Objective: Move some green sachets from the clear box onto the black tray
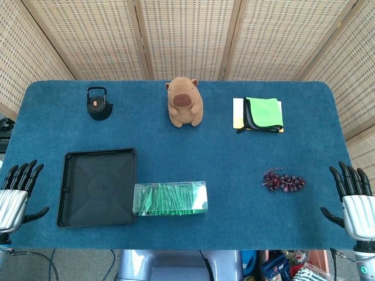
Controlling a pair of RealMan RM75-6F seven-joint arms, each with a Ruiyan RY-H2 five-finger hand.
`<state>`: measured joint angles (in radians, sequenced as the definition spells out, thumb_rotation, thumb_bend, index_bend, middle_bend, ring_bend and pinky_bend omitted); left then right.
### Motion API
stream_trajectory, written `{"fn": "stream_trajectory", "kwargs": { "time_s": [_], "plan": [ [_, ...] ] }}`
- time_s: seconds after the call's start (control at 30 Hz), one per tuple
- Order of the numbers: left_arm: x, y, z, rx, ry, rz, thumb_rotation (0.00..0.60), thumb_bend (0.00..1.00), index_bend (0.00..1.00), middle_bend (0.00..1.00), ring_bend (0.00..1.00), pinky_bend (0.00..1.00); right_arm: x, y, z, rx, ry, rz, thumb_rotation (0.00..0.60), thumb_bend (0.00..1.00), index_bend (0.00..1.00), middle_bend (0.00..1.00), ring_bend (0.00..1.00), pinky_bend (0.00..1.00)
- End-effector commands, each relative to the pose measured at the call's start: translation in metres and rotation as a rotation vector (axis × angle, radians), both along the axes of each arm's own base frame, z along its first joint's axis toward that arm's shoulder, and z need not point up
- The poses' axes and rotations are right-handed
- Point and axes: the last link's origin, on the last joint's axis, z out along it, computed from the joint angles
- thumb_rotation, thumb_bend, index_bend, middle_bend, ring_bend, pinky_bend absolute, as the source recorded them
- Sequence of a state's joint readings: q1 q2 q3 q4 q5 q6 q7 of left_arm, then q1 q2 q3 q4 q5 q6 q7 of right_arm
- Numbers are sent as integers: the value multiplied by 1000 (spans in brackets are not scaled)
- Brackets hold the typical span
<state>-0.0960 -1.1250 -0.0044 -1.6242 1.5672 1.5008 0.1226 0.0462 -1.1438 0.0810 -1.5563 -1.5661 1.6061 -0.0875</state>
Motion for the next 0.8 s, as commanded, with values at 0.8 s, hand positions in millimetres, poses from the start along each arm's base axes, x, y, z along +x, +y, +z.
{"fn": "stream_trajectory", "kwargs": {
  "time_s": [0.8],
  "plan": [
    [118, 87, -89, -545, -197, -429, 600, 71, 0, 0, 0, 0, -10, -11, 4, -33, 1, -59, 600, 0, 0, 0, 0, 0]
  ]
}}
